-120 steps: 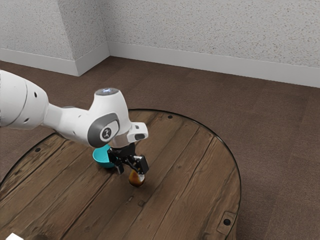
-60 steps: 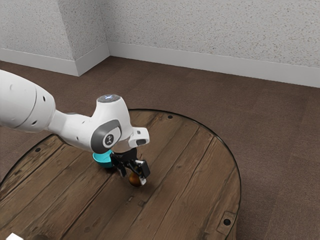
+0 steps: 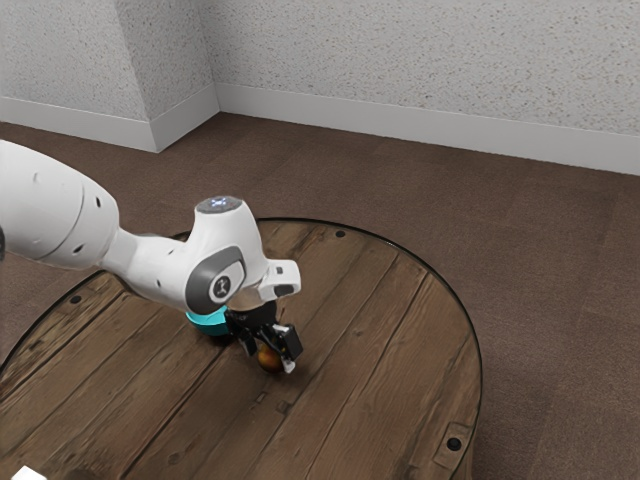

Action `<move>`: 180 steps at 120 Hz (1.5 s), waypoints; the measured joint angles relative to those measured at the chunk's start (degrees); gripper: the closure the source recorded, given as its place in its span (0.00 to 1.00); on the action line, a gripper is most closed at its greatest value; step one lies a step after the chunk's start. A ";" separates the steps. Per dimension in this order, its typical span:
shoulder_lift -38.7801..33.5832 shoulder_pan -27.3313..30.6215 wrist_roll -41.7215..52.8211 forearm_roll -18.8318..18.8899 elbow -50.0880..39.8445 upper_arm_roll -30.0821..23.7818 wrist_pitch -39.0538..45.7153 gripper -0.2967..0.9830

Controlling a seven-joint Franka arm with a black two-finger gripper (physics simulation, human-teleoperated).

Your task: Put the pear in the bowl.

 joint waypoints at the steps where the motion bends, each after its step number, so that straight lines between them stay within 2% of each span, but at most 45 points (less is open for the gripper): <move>1: 0.01 0.00 0.03 -0.01 0.01 0.00 0.04 0.23; 30: 0.29 0.00 0.66 -0.03 0.09 0.00 0.68 0.24; 60: 0.19 -0.43 0.92 0.42 0.85 0.00 0.90 0.42; 107: -0.12 -0.42 0.62 0.76 0.78 0.02 1.06 0.55; 136: -3.24 -0.13 -0.72 1.91 0.77 0.40 1.17 0.66; 150: -5.00 0.29 -1.60 2.65 0.77 2.08 1.20 0.67; 161: -6.82 0.70 -2.15 4.89 1.12 3.71 1.13 0.66; 180: -7.92 5.43 -2.27 7.34 1.86 5.70 1.00 0.64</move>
